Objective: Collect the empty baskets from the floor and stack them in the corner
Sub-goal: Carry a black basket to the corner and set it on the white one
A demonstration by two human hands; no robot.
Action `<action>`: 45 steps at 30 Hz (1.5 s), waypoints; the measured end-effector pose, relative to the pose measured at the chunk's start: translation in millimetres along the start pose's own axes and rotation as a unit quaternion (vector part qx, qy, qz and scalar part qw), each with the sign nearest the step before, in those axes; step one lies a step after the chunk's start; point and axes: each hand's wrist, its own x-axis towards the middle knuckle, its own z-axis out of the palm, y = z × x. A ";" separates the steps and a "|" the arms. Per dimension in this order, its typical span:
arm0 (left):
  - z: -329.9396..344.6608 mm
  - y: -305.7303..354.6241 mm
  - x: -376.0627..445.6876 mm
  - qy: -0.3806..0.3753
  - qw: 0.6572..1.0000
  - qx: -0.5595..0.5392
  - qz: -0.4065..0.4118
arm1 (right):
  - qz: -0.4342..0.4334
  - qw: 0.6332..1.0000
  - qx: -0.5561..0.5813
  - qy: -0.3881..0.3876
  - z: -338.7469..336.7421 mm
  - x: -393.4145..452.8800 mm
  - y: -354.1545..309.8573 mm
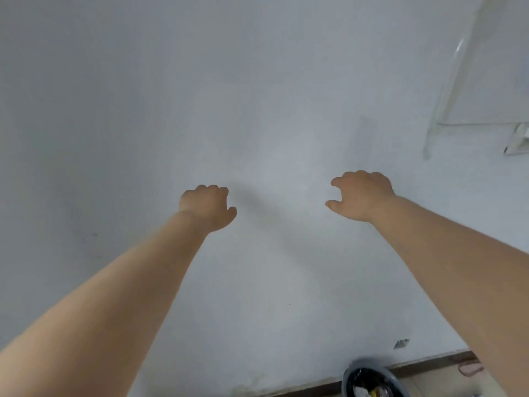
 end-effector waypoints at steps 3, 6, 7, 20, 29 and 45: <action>-42.6 0.4 11.6 0.044 0.999 -0.005 0.022 | 0.036 0.998 -0.049 0.017 -40.6 -12.4 15.0; -75.8 3.3 19.9 0.075 0.996 -0.005 0.054 | 0.089 0.995 -0.047 0.029 -71.5 -31.3 25.8; -84.3 5.1 21.5 0.084 0.994 -0.005 0.064 | 0.103 0.993 -0.057 0.030 -79.8 -38.7 28.3; -150.8 101.9 -1.6 0.169 0.941 -0.044 0.289 | 0.292 0.950 -0.108 0.023 -143.6 -173.7 60.1; -208.0 245.0 -101.7 0.234 0.839 -0.095 0.482 | 0.407 0.901 -0.150 -0.015 -166.4 -317.1 112.8; -276.2 478.0 -438.4 0.238 0.607 -0.159 0.742 | 0.643 0.716 -0.223 -0.154 -189.9 -691.9 167.7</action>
